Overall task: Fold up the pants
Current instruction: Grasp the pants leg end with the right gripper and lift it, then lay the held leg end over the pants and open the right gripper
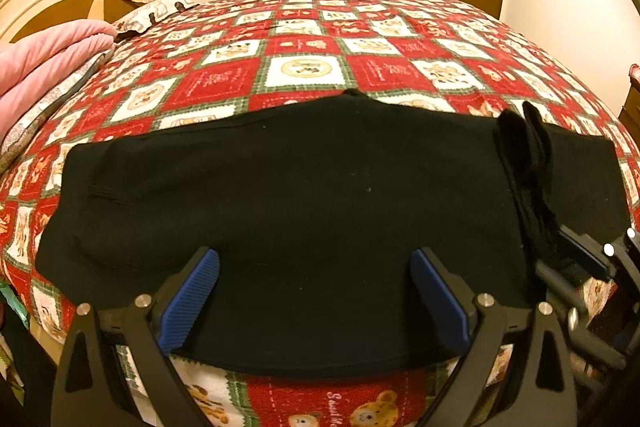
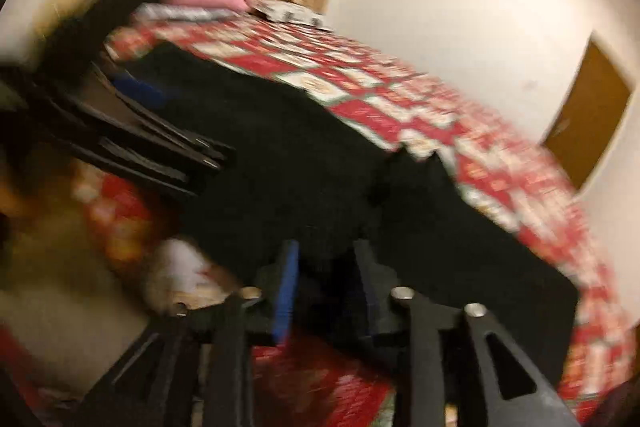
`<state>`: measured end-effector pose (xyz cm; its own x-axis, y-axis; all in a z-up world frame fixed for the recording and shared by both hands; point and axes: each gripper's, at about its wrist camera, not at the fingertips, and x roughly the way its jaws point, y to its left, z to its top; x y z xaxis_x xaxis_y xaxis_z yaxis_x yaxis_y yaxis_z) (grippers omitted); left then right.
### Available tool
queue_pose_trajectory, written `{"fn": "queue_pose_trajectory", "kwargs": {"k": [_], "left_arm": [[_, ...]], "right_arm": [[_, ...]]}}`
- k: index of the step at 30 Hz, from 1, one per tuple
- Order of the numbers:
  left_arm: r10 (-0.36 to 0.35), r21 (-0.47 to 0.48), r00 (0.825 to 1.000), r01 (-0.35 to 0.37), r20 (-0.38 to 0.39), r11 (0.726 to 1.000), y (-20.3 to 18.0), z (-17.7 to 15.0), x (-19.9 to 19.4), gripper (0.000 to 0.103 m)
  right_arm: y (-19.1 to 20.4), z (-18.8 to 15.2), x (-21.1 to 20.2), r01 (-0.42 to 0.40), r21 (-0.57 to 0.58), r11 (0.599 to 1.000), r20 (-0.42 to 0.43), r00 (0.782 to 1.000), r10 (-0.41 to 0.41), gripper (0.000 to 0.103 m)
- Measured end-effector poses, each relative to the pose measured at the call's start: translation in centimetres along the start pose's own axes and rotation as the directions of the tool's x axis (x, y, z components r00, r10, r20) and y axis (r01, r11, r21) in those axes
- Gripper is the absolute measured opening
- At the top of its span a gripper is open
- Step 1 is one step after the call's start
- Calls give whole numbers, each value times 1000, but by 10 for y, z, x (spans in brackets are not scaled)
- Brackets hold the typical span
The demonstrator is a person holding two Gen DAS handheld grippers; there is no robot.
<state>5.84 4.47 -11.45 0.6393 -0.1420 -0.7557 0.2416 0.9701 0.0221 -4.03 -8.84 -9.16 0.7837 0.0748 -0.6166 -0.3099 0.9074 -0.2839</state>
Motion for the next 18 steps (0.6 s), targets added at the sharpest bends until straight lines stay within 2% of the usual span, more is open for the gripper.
{"fn": "queue_pose_trajectory", "kwargs": {"k": [1,2,4,6,7,9,11,13,17,18], "left_arm": [[0,-2,1000,0,-1,1000,0,0,0,99],[0,-4,1000,0,-2,1000,1,0,0,99],[5,-1,1000,-5,4,1000,0,1,-2,99],[2,0,1000,-2,21,1000,-1,4,-7,99],[-9,-1,1000,9,30,1000,-1,6,-10,99],[-44,10,997,43,65,999,-7,11,-19,99],[-74,42,994,71,82,997,-17,17,-23,99],[-103,78,991,97,81,992,-31,22,-23,99],[-193,109,979,186,59,977,-58,30,-22,99],[-200,116,978,192,60,974,-63,31,-22,99]], "right_arm": [[-6,2,-8,-78,56,995,18,997,77,43],[-11,4,-14,-119,85,989,35,993,117,43],[-25,10,-30,-160,136,978,90,985,148,43],[-43,16,-40,-135,190,972,133,985,111,43],[-63,20,-42,-97,248,964,134,989,65,43],[-92,24,-32,-72,331,941,91,995,44,43],[-121,24,-11,-75,401,913,37,997,65,43],[-133,26,5,-86,417,905,4,996,92,43],[-149,34,22,-85,474,877,2,995,96,43],[-150,37,28,-66,469,881,-15,996,82,34]]}}
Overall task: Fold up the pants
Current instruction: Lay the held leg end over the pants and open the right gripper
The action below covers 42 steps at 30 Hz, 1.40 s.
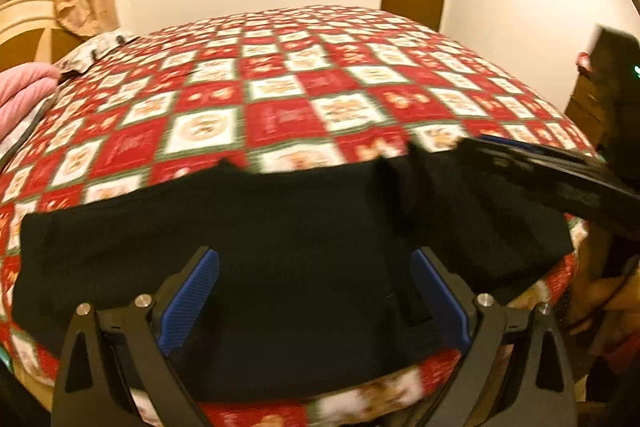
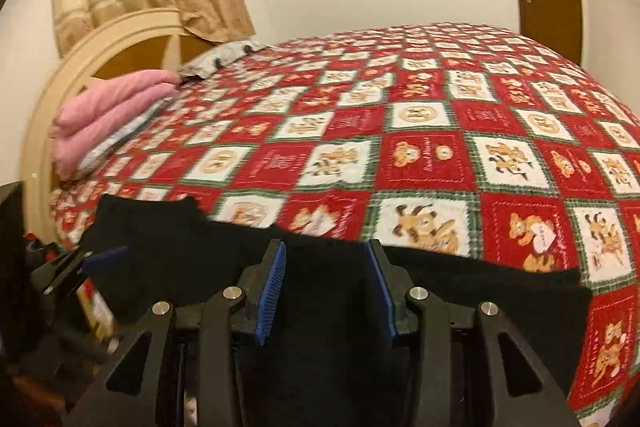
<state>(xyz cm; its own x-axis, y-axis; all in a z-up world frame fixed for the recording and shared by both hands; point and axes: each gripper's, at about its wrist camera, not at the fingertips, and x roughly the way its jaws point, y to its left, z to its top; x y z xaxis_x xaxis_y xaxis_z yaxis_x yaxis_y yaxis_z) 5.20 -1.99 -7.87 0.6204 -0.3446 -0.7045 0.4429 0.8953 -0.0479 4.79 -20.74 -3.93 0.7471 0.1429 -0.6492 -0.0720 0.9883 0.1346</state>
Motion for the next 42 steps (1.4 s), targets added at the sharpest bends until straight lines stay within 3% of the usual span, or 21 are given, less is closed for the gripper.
{"fn": "queue_pose_trajectory", "kwargs": {"k": [2,5,8,11,14,18,20,22,24,27,29,31,34,39,42], "left_arm": [[-11,20,1000,11,-5,1000,-12,4,5,99],[-22,67,1000,23,-22,997,-29,2,14,99],[-22,91,998,27,-56,996,-35,-4,22,99],[-28,71,995,35,-96,997,-33,-13,29,99],[-26,63,995,32,-98,997,-31,-16,30,99],[-26,70,996,33,-89,997,-33,-16,26,99],[-28,70,998,32,-59,997,-31,-13,17,99],[-23,74,1000,25,-18,997,-30,-7,7,99],[-26,76,999,24,26,997,-30,2,-3,99],[-52,91,997,46,62,995,-38,19,-7,99],[-60,113,995,51,74,992,-50,28,-3,99],[-72,137,995,62,64,989,-62,32,6,99],[-21,152,1000,18,18,988,-75,29,24,99],[40,154,996,-26,-85,988,-76,10,43,99],[7,96,995,3,-104,995,-67,2,44,99]], "right_arm": [[5,0,16,22,-33,999,-63,998,-24,17],[18,-3,35,1,-78,997,-122,993,-10,16],[36,-2,43,-92,-110,990,-152,986,75,16],[50,-2,50,-84,-181,980,-156,986,56,16],[32,2,54,-167,-79,983,-160,975,153,16],[12,2,43,-284,38,958,-130,949,286,17],[-3,5,9,-309,82,948,-17,950,311,16],[-20,8,-22,-281,103,954,62,959,276,17],[-53,6,-56,-195,145,970,112,977,180,17],[-107,-8,-77,-51,234,971,62,997,37,17],[-134,-23,-82,38,292,956,4,999,-41,17],[-155,-38,-85,48,361,931,-29,999,-40,17],[-173,-55,-82,13,460,888,-27,1000,0,17],[-176,-52,-50,-56,499,865,-49,995,92,17],[-177,-46,-38,-44,509,860,-36,997,73,17]]}}
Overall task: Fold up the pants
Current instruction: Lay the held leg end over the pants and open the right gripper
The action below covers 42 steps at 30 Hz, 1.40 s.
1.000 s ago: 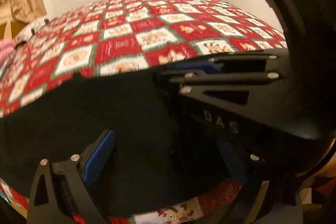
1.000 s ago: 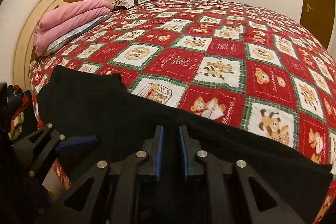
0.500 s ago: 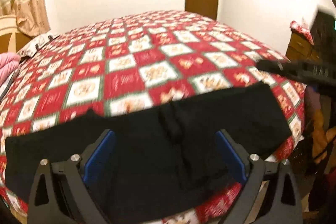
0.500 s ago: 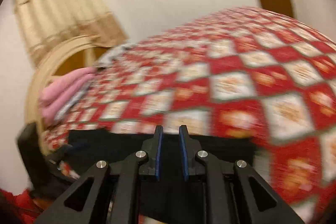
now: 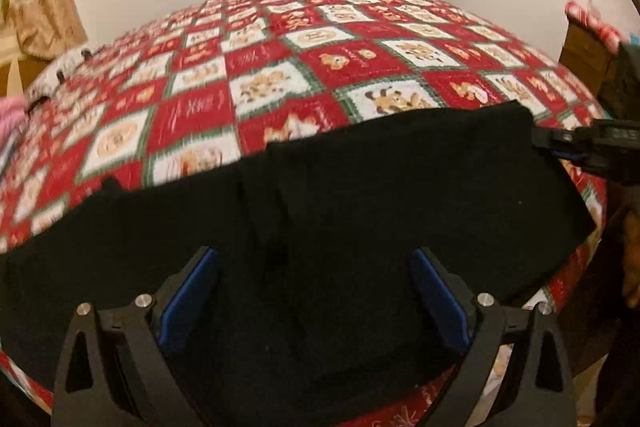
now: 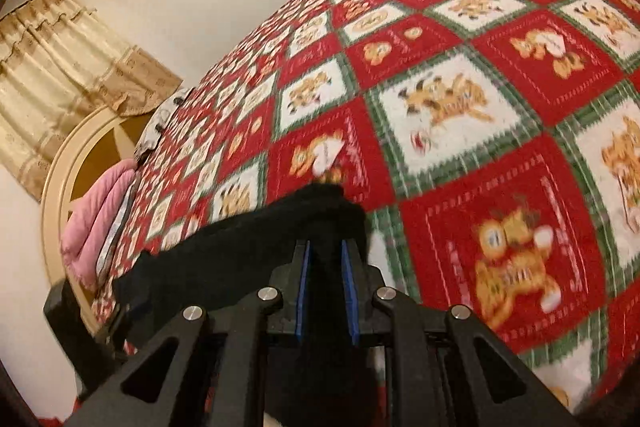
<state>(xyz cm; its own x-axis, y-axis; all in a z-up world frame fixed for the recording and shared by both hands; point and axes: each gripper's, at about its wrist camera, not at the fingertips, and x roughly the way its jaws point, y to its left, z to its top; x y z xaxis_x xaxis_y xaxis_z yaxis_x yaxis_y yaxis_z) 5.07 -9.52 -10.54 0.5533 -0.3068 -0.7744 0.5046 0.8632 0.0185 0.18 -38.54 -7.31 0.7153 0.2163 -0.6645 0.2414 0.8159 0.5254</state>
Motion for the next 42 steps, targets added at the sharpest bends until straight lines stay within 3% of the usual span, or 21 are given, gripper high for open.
{"fn": "queue_pose_trajectory", "kwargs": {"k": [3,10,15,17,21,26,30,35,37,39,42], "left_arm": [[1,-5,1000,-1,6,1000,-2,-2,1,101],[33,20,998,-34,54,999,-8,-9,1,103],[9,20,997,-11,80,1000,-4,-13,-1,103],[-12,11,997,12,70,1000,0,-12,-5,103],[16,8,996,-17,93,1000,12,-18,-16,103],[63,-75,982,-50,176,996,55,-29,-47,103],[111,-184,979,-78,173,980,93,-41,-56,103],[195,-247,976,-166,96,955,119,-53,-44,103],[210,-261,976,-187,62,947,125,-56,-39,103],[224,-272,975,-214,3,938,130,-60,-28,103],[198,-304,980,-188,-1,934,136,-67,-29,103]], "right_arm": [[8,9,8,32,-5,999,26,999,-31,17],[27,14,26,155,-140,978,77,986,-145,17],[31,12,14,212,-188,959,87,976,-198,17],[38,5,-1,240,-184,953,143,966,-216,17],[78,-31,-24,239,-276,931,237,956,-175,19],[138,-73,-8,231,-421,877,254,958,-131,21],[170,-104,25,125,-492,862,149,987,-58,24],[185,-133,49,41,-508,860,44,999,-21,25],[188,-142,57,28,-530,848,21,1000,-20,41],[194,-149,57,26,-556,831,22,1000,-16,62],[210,-166,62,76,-638,766,31,997,-73,79]]}}
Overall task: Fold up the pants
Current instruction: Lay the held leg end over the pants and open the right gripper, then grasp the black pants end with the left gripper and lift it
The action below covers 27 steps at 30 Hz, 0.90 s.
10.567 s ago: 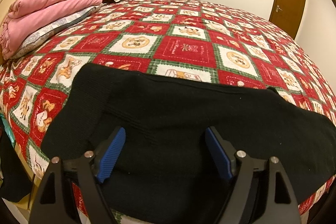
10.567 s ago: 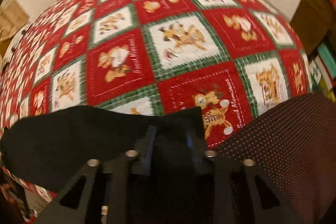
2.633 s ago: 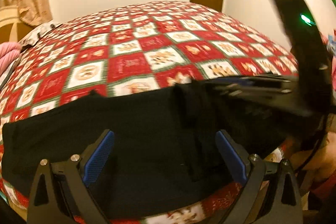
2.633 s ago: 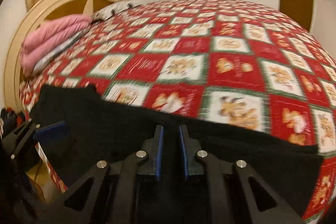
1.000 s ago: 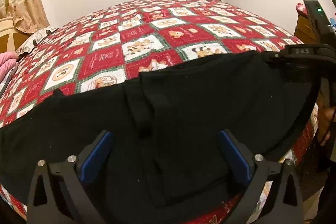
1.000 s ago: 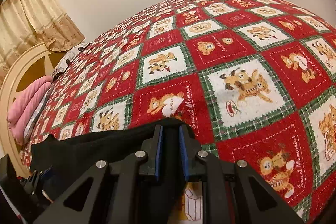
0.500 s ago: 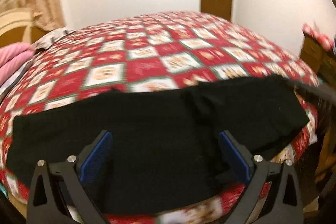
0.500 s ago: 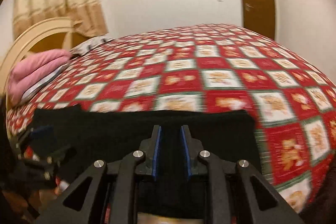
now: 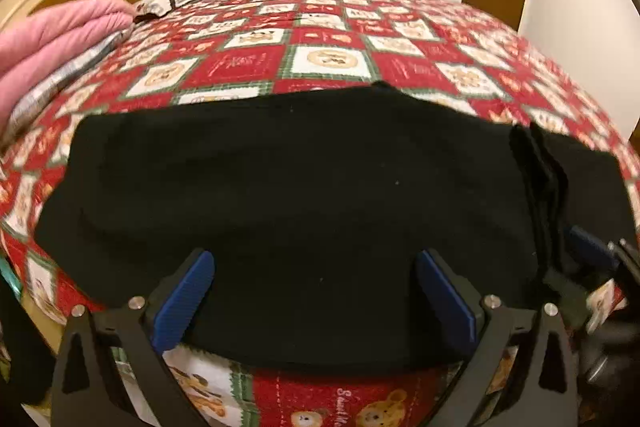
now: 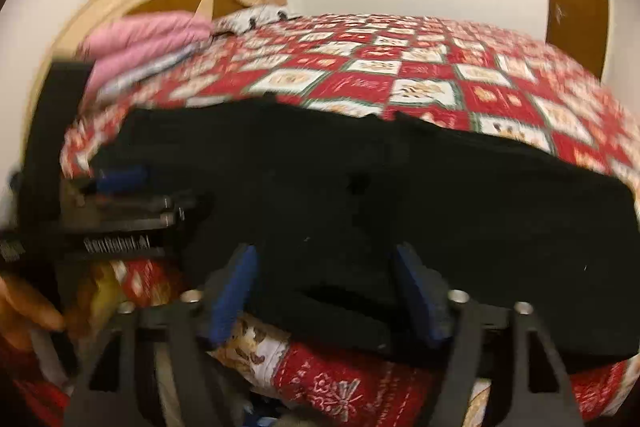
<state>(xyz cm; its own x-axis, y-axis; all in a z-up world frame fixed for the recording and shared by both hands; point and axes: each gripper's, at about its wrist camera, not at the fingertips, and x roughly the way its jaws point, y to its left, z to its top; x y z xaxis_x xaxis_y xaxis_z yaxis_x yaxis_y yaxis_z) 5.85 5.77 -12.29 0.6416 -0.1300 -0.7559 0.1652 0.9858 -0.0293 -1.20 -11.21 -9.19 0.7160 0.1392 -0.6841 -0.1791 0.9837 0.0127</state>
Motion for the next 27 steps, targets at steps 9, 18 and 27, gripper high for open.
{"fn": "queue_pose_trajectory", "kwargs": {"k": [9,18,27], "left_arm": [[72,-63,996,-68,59,996,45,-10,-24,103],[121,-400,993,-108,7,910,141,-35,-24,103],[-68,-704,979,186,192,686,196,-45,-23,102]], "right_arm": [[1,-7,0,-10,18,1000,28,1000,9,86],[2,-7,0,-10,25,1000,36,999,9,86],[2,-7,0,-8,18,1000,36,999,8,87]]}}
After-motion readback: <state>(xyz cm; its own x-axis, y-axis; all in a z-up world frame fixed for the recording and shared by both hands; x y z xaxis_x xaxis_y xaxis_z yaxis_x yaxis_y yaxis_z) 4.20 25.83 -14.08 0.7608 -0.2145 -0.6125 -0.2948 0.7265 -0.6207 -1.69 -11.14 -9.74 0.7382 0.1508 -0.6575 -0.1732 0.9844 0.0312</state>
